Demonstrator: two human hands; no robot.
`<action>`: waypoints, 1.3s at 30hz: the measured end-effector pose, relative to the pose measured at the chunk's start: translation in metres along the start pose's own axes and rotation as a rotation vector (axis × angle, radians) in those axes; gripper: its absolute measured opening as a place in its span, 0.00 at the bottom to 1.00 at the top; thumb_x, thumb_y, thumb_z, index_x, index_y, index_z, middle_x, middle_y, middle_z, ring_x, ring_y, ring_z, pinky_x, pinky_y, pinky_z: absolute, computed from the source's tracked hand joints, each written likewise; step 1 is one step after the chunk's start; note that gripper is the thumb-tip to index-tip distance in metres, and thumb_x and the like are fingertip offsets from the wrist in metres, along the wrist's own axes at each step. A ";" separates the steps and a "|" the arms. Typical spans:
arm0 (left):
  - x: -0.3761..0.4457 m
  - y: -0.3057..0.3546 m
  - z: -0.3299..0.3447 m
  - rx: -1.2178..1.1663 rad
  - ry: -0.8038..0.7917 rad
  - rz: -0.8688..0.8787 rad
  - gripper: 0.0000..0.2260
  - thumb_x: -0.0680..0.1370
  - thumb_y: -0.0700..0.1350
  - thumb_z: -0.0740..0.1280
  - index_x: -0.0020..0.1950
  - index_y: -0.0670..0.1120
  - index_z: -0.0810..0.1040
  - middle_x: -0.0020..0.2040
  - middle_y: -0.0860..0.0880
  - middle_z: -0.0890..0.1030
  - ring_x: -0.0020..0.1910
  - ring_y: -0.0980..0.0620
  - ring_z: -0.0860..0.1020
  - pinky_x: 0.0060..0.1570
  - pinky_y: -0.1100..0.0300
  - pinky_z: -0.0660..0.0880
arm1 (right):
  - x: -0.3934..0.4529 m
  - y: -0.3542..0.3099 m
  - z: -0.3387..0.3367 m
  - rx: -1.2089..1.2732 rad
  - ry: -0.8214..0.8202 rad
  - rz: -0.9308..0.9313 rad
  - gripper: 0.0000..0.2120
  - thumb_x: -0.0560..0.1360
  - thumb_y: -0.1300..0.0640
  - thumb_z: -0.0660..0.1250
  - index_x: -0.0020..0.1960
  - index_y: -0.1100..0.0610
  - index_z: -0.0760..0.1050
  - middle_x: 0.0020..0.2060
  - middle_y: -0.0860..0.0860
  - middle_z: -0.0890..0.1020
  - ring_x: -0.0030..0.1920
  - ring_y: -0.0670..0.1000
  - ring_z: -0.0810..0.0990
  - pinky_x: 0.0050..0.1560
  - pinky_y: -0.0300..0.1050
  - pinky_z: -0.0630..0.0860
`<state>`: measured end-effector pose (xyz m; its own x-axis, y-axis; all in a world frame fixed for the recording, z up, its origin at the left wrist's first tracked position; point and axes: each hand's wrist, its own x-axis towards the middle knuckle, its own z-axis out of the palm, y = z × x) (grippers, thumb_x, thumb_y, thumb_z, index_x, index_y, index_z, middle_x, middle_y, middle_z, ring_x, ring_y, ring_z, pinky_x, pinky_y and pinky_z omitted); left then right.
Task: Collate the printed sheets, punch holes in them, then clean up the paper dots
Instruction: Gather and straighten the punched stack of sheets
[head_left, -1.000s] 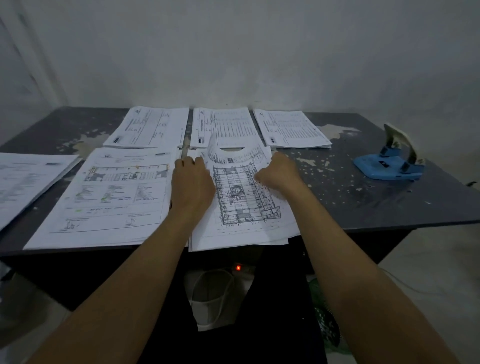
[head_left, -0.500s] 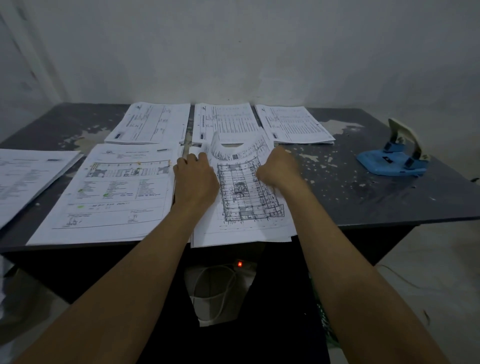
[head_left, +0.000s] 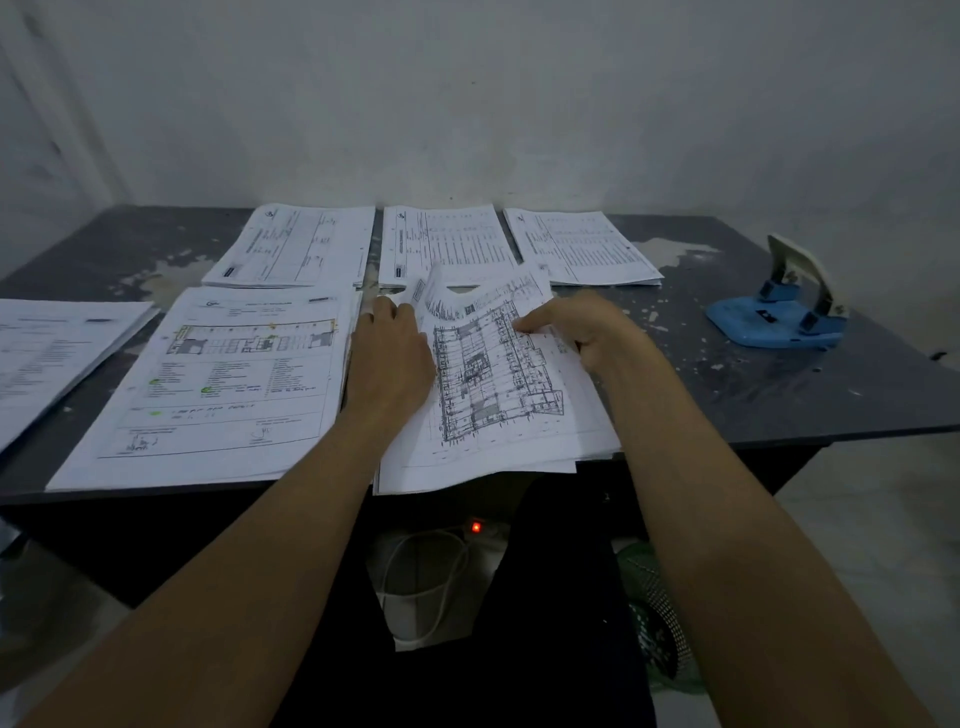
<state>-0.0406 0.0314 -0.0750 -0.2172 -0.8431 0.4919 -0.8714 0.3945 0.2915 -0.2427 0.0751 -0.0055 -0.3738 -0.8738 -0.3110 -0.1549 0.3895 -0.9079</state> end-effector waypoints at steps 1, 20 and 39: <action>0.000 0.000 0.000 0.004 0.004 0.010 0.13 0.80 0.41 0.64 0.61 0.35 0.75 0.60 0.36 0.74 0.54 0.38 0.74 0.53 0.48 0.72 | 0.001 0.000 0.000 -0.006 -0.018 0.004 0.25 0.66 0.63 0.79 0.61 0.66 0.77 0.60 0.58 0.80 0.62 0.60 0.78 0.66 0.58 0.73; -0.001 0.000 -0.003 -0.071 -0.020 -0.007 0.10 0.81 0.41 0.62 0.57 0.36 0.75 0.59 0.37 0.73 0.56 0.39 0.73 0.56 0.47 0.72 | -0.008 0.001 0.017 0.307 -0.155 -0.049 0.28 0.68 0.68 0.76 0.66 0.65 0.71 0.52 0.64 0.84 0.47 0.62 0.85 0.46 0.63 0.82; 0.059 0.031 -0.082 -1.169 0.407 -0.332 0.18 0.77 0.46 0.71 0.61 0.53 0.66 0.51 0.54 0.79 0.42 0.67 0.80 0.36 0.73 0.74 | -0.031 -0.051 -0.043 0.205 -0.041 -0.609 0.22 0.66 0.64 0.79 0.59 0.60 0.79 0.51 0.53 0.86 0.51 0.53 0.86 0.53 0.53 0.82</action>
<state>-0.0447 0.0236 0.0304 0.2652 -0.8721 0.4113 0.0904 0.4471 0.8899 -0.2627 0.0949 0.0622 -0.2378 -0.9329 0.2706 -0.1488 -0.2403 -0.9592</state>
